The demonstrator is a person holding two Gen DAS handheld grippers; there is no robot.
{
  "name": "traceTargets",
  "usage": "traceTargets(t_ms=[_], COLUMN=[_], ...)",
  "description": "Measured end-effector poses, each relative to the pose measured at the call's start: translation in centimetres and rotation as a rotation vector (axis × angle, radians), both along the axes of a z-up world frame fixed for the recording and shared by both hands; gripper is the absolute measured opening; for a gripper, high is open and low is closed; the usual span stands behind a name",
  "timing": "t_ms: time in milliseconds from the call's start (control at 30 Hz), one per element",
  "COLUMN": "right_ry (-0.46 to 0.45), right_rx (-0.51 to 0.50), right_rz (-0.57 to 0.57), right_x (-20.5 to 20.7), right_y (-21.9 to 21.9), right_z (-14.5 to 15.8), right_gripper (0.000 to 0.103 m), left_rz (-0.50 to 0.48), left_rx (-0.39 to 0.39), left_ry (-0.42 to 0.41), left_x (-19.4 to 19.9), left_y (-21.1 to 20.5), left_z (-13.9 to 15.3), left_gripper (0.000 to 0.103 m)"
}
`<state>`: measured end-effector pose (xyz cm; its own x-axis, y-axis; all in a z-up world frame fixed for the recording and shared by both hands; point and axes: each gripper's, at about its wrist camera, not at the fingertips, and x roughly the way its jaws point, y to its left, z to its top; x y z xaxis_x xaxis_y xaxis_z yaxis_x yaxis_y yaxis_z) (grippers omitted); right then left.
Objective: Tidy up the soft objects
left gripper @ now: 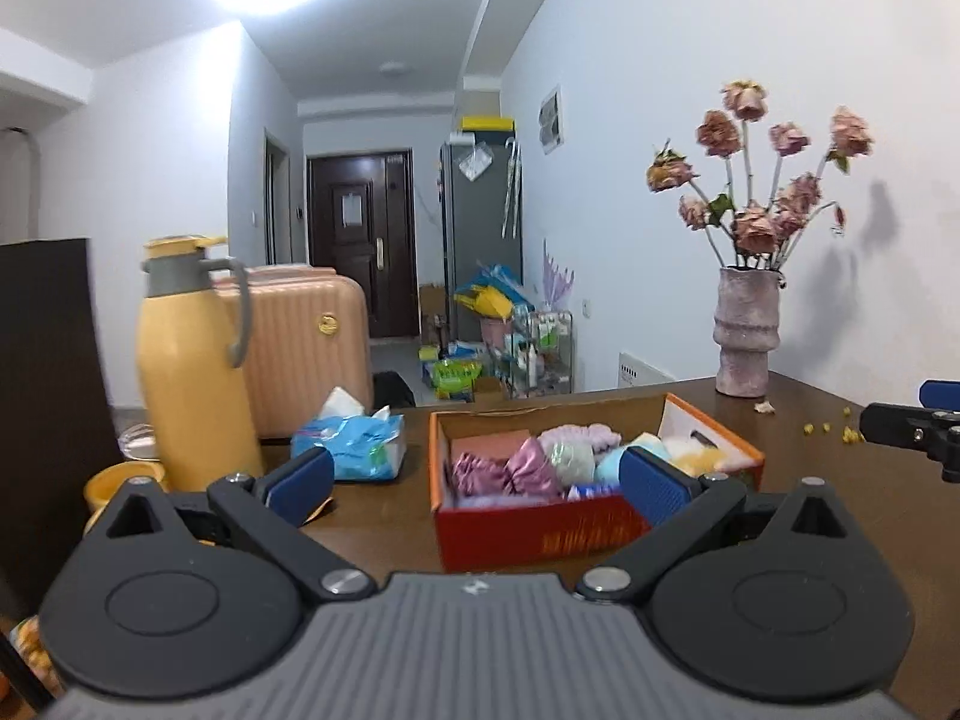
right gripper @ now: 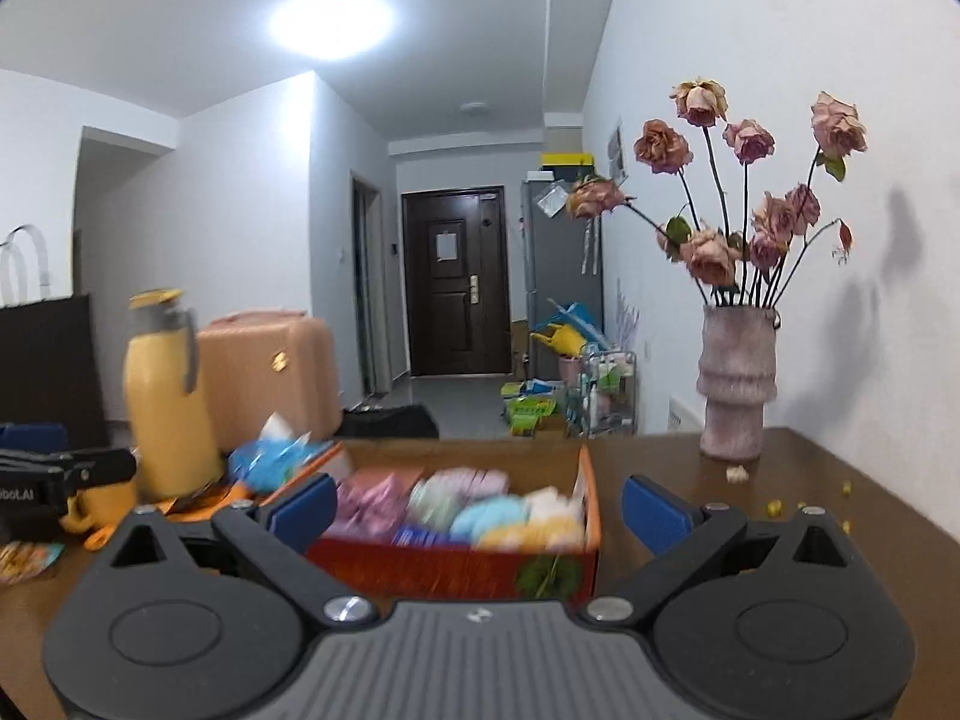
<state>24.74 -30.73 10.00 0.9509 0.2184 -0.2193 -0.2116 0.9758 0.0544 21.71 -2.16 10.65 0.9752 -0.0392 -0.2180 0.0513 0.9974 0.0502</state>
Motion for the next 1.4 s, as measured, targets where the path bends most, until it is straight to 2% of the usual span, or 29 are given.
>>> traceTargets(t_ms=[233,333,433,533,633,833,1033,1400], right_ry=[-0.003,-0.007,0.011,0.059,0.048,0.021,0.051,0.046], right_rx=[-0.041,-0.005,0.056,0.038,0.016,0.010,0.047,0.031], right_rz=[-0.009,-0.048,-0.081,-0.044,-0.056,-0.075,-0.051,-0.064], right_x=[-11.3,-16.6,-20.7,-21.5,-21.8,-21.8,-21.1,-21.2], right_y=[1.9,2.8,3.7,4.8,5.2,4.7,4.6,4.5], right_z=[-4.2,-6.3,-8.7,-9.6,-9.6,-8.9,-8.9,-9.2], right_gripper=[0.102,0.102,0.102,0.102,0.102,0.102,0.103,0.103], left_rz=[0.021,0.065,0.088,0.105,0.117,0.114,0.116,0.106], left_rx=[-0.029,-0.015,-0.016,-0.007,-0.042,-0.030,-0.022,-0.017], left_ry=[0.000,0.031,0.057,0.054,0.052,0.054,0.045,0.040], left_x=[-11.2,-15.6,-18.1,-18.2,-18.3,-18.1,-18.2,-18.4], left_y=[1.4,1.9,2.7,3.1,3.4,3.3,3.3,3.0], left_z=[-4.4,-6.6,-7.7,-7.6,-7.3,-7.3,-7.2,-7.1], left_gripper=[0.103,0.103,0.103,0.103,0.103,0.103,0.103,0.103])
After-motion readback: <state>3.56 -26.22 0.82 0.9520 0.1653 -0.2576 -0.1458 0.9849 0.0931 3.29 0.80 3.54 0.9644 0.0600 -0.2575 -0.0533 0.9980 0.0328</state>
